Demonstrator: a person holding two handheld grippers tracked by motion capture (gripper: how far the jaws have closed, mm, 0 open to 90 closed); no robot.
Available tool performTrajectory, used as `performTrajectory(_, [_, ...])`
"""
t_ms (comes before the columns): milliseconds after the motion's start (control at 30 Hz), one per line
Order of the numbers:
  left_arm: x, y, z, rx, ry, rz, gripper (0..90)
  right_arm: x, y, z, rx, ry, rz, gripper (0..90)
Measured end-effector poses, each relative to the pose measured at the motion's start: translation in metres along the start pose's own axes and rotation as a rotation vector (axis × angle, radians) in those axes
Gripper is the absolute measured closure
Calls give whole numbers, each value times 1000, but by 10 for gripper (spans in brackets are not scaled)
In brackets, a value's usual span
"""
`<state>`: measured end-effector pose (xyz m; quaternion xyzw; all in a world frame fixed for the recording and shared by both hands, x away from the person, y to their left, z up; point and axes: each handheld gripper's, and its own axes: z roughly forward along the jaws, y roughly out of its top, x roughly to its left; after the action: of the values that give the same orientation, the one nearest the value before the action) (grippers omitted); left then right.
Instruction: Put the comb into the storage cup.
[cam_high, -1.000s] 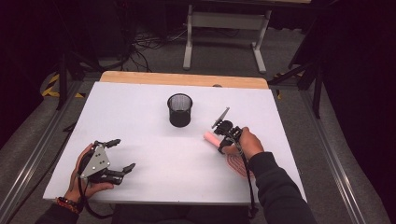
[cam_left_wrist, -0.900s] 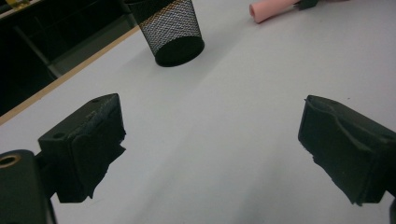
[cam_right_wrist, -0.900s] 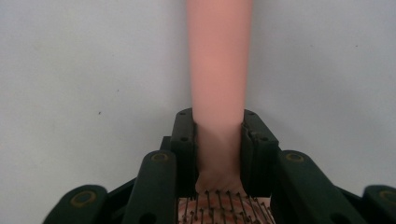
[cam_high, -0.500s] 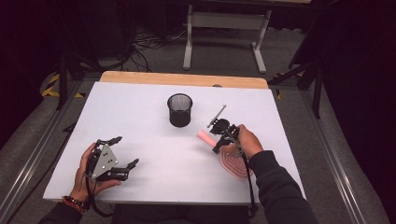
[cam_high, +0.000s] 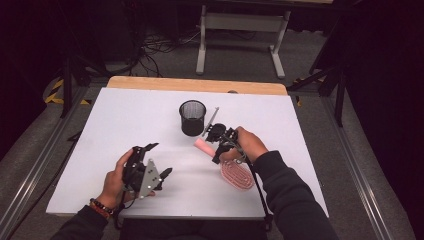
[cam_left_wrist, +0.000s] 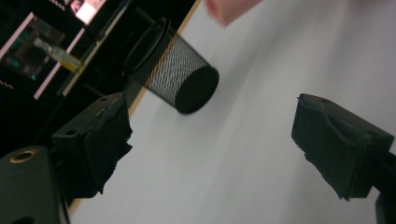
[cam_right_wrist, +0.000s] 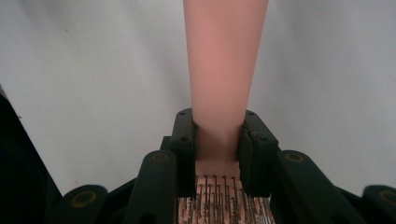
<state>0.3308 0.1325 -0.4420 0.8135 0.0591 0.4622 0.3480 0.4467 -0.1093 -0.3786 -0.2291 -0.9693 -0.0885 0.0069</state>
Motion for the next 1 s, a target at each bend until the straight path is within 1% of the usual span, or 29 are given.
performTrajectory(67, [-8, 12, 6, -14, 22, 66, 135, 5, 10, 2, 16, 8, -29, 700])
performTrajectory(100, [-8, 12, 6, -14, 22, 66, 139, 7, 14, 3, 21, 7, -40, 700])
performTrajectory(133, [-14, 23, 12, -20, 33, 132, 142, 10, 20, 3, 30, 4, -57, 700])
performTrajectory(167, [-17, 26, 15, -16, 39, 156, 145, 12, 23, 4, 38, 11, -66, 700])
performTrajectory(200, [-20, 29, 18, -9, 50, 188, 146, 15, 27, 5, 43, 12, -78, 700])
performTrajectory(233, [-20, 29, 18, -9, 50, 188, 148, 17, 31, 6, 45, 14, -88, 700])
performTrajectory(267, [-24, 34, 24, 5, 49, 232, 149, 20, 34, 7, 60, 25, -93, 700])
performTrajectory(300, [-24, 34, 24, 5, 49, 232, 152, 20, 34, 7, 60, 25, -93, 700])
performTrajectory(333, [-29, 37, 29, 6, 52, 273, 160, 25, 41, 8, 72, 25, -115, 700])
performTrajectory(367, [-31, 38, 32, 13, 48, 293, 160, 27, 43, 9, 83, 29, -115, 700])
performTrajectory(400, [-31, 38, 32, 13, 48, 293, 166, 27, 43, 9, 83, 29, -115, 700])
performTrajectory(433, [-35, 38, 34, 22, 52, 321, 166, 28, 45, 9, 86, 28, -141, 700])
performTrajectory(467, [-38, 39, 35, 57, 54, 397, 188, 33, 49, 9, 97, 40, -148, 700])
performTrajectory(500, [-41, 39, 36, 72, 55, 416, 201, 34, 50, 9, 100, 46, -149, 700])
performTrajectory(533, [-43, 37, 38, 79, 63, 434, 211, 34, 52, 8, 94, 46, -162, 700])
performTrajectory(567, [-46, 36, 39, 86, 71, 448, 214, 36, 53, 9, 93, 49, -159, 700])
performTrajectory(600, [-48, 36, 41, 99, 74, 467, 233, 37, 54, 9, 107, 47, -162, 700])
performTrajectory(633, [-49, 36, 42, 107, 80, 481, 243, 38, 55, 10, 111, 47, -166, 700])
performTrajectory(667, [-49, 36, 42, 107, 80, 481, 262, 39, 56, 11, 114, 51, -177, 700])
performTrajectory(700, [-51, 36, 42, 121, 86, 492, 286, 40, 57, 12, 108, 57, -174, 700])
performTrajectory(733, [-52, 36, 43, 115, 91, 490, 306, 41, 58, 12, 113, 56, -177, 700])
performTrajectory(767, [-54, 36, 45, 126, 97, 493, 319, 42, 59, 13, 110, 60, -183, 700])
performTrajectory(800, [-58, 35, 47, 117, 124, 497, 322, 42, 61, 13, 113, 61, -185, 700])
performTrajectory(833, [-59, 36, 48, 126, 129, 521, 331, 43, 62, 13, 113, 63, -181, 700])
performTrajectory(867, [-60, 36, 48, 129, 137, 525, 352, 44, 63, 13, 121, 59, -186, 700])
performTrajectory(900, [-62, 35, 49, 136, 166, 525, 374, 44, 64, 14, 120, 60, -187, 700])
performTrajectory(933, [-63, 35, 50, 133, 173, 538, 399, 44, 66, 14, 118, 67, -191, 700])
performTrajectory(967, [-63, 35, 50, 133, 173, 538, 418, 44, 66, 14, 118, 67, -191, 700])
performTrajectory(1000, [-65, 34, 50, 149, 189, 561, 458, 45, 67, 15, 124, 73, -195, 700])
